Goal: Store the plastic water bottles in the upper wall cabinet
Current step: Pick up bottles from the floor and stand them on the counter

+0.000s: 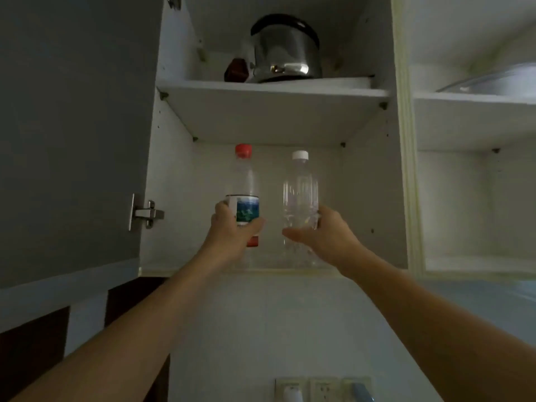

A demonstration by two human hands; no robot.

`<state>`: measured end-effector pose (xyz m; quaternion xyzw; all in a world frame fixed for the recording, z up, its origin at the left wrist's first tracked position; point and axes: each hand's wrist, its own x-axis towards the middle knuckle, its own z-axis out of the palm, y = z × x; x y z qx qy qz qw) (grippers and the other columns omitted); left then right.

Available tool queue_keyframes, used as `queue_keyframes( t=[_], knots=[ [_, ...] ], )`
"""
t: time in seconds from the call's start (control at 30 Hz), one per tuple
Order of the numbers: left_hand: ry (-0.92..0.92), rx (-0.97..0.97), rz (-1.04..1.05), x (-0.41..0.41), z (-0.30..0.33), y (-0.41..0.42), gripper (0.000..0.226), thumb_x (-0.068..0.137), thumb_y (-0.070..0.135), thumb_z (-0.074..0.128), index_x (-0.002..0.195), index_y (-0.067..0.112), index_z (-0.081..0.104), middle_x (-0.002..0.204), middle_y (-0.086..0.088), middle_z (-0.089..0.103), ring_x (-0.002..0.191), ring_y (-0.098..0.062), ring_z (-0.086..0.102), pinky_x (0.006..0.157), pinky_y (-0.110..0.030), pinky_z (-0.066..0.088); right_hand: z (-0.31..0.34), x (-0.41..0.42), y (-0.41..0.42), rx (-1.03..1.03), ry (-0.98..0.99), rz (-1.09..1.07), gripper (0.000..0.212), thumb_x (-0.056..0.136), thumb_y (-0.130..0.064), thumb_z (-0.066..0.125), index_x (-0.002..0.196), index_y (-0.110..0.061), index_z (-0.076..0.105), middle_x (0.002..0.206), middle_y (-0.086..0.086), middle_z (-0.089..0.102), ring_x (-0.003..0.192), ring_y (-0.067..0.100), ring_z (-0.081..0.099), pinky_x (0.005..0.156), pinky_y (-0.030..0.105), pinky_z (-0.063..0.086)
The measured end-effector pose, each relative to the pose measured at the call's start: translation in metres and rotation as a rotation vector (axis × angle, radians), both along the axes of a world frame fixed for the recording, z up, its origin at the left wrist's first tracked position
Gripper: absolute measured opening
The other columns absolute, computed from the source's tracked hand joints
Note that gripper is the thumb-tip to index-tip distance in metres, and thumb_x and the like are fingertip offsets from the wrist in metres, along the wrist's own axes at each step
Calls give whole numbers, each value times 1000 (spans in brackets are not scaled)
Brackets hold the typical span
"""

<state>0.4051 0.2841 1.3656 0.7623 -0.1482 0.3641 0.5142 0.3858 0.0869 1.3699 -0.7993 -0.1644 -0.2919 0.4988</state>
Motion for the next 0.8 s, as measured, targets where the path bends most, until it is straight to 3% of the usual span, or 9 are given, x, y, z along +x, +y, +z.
queue_keyframes(
  t=[0.13,0.27,0.47,0.7,0.8],
  knots=[
    [121,159,-2,9,6,10,84,91,45,72,148,7,22,134,-8,50,114,-23,57,90,-33,48,2,11,-5,-51,29,30,56,78,-28,88,127,-17,63,111,8,73,100,27,71,84,43,59],
    [199,209,-8,24,10,7,86,93,48,68,149,7,17,129,-8,52,110,-23,57,84,-32,46,5,28,-2,-86,63,29,49,81,-26,86,123,-15,64,105,9,74,97,29,72,89,49,60],
    [222,200,-13,46,11,2,85,93,45,70,149,8,17,130,-10,53,113,-24,56,90,-33,44,5,49,8,-139,64,19,40,83,-24,84,117,-17,66,99,7,72,84,21,65,68,33,52],
    [232,161,9,45,9,-4,83,93,42,71,148,6,21,140,-16,50,123,-31,55,99,-38,47,2,53,13,-142,52,-39,50,83,-30,84,126,-15,63,107,6,71,90,21,65,70,30,50],
    [253,188,29,38,10,-5,83,93,45,70,148,5,22,140,-16,51,121,-31,56,93,-35,47,6,50,11,-283,96,-99,56,85,-37,81,130,-17,57,115,6,68,106,26,65,89,38,54]
  ],
)
